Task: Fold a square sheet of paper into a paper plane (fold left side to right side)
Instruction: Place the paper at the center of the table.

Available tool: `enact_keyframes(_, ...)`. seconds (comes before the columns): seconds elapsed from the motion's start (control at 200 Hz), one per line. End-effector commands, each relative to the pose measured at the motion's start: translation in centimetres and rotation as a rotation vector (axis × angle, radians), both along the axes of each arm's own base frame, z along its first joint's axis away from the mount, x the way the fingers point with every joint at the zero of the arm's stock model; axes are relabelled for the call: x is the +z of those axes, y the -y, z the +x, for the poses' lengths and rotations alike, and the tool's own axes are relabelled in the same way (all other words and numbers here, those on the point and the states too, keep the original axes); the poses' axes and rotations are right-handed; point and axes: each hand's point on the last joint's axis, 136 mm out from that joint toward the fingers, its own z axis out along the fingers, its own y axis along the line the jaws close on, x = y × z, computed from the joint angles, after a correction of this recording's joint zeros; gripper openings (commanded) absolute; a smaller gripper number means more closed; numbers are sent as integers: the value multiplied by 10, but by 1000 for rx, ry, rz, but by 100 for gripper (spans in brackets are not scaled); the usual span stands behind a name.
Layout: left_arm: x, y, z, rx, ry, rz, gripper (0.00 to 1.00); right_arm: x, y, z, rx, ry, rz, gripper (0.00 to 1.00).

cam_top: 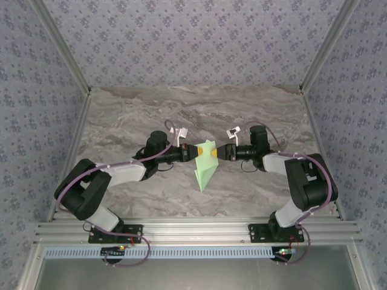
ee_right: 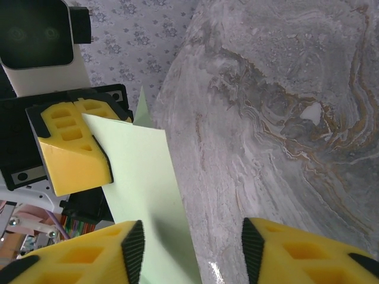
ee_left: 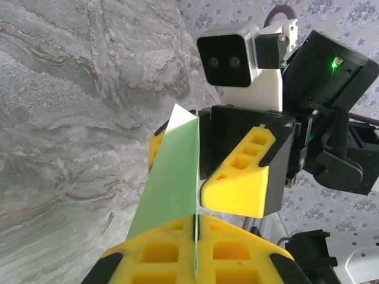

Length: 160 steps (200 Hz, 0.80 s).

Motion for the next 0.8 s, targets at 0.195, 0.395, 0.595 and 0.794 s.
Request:
enact_keyframes(0.195, -4, 2, 2, -10, 11, -3, 1, -2, -1, -6, 26, -16, -24, 17)
enact_keyframes(0.395, -33, -10, 13, 29, -28, 92, 21, -12, 6, -13, 4, -76, -106, 0)
enact_keyframes(0.595, -47, -41, 26, 105, 10, 306, 65, -37, 19, -17, -84, -257, -243, 0)
enact_keyframes(0.794, -14, -57, -4, 124, 160, 464, 70, -56, 29, -11, -206, -452, -314, 0)
